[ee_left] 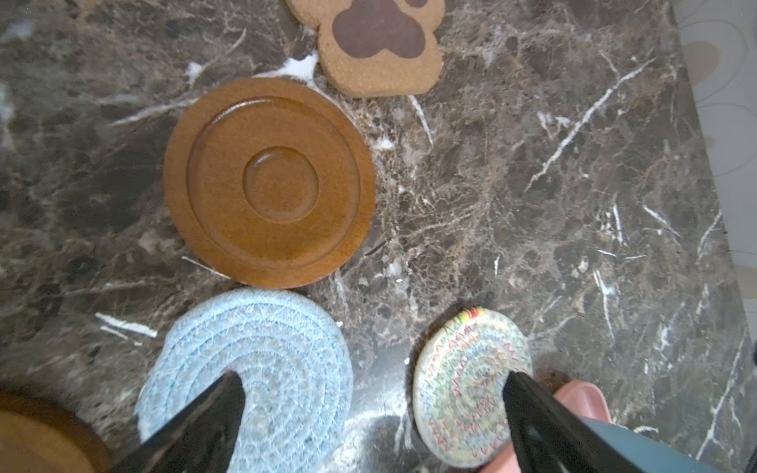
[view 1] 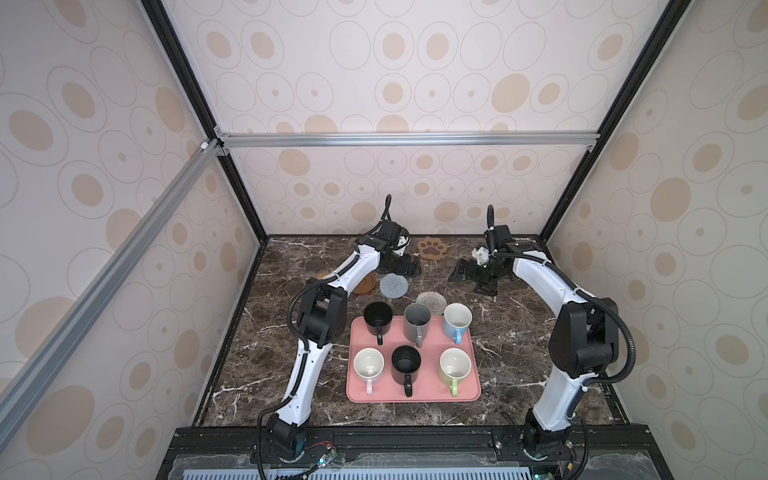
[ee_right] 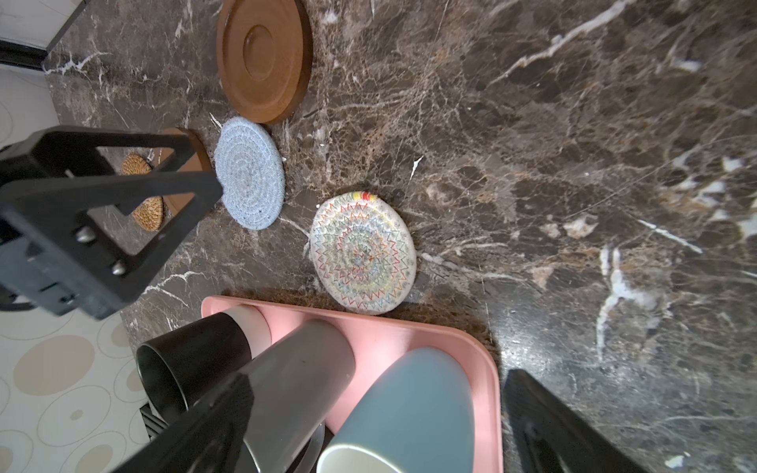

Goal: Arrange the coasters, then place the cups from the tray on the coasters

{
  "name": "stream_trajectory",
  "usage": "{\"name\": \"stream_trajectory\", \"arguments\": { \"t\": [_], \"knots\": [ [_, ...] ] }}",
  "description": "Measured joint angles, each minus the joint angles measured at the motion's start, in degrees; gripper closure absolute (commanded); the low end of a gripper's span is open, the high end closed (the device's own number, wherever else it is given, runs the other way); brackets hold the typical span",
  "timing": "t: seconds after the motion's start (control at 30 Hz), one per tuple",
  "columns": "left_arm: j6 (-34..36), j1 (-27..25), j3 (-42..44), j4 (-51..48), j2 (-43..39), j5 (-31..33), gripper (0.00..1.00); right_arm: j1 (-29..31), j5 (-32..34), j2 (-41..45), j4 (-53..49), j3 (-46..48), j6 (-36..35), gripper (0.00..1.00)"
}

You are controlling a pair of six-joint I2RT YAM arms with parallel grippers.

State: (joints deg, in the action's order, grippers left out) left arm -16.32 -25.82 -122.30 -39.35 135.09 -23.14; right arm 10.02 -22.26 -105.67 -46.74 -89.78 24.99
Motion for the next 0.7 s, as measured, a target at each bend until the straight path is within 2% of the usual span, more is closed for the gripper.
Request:
{"name": "stream_trajectory", "arguments": {
  "t": [0.3, 0.7],
  "knots": [
    [0.0, -0.1, 6.3, -1.0, -1.3, -1.4, 0.0, 0.0, 0.0, 0.0, 0.0, 0.0, 0.0, 0.0],
    [-0.2, -0.2, 5.8, -0.7, 1.7, -2.8, 0.0, 0.0, 0.4, 0.0, -0.4, 0.0, 0.0, 0.0]
  ]
}}
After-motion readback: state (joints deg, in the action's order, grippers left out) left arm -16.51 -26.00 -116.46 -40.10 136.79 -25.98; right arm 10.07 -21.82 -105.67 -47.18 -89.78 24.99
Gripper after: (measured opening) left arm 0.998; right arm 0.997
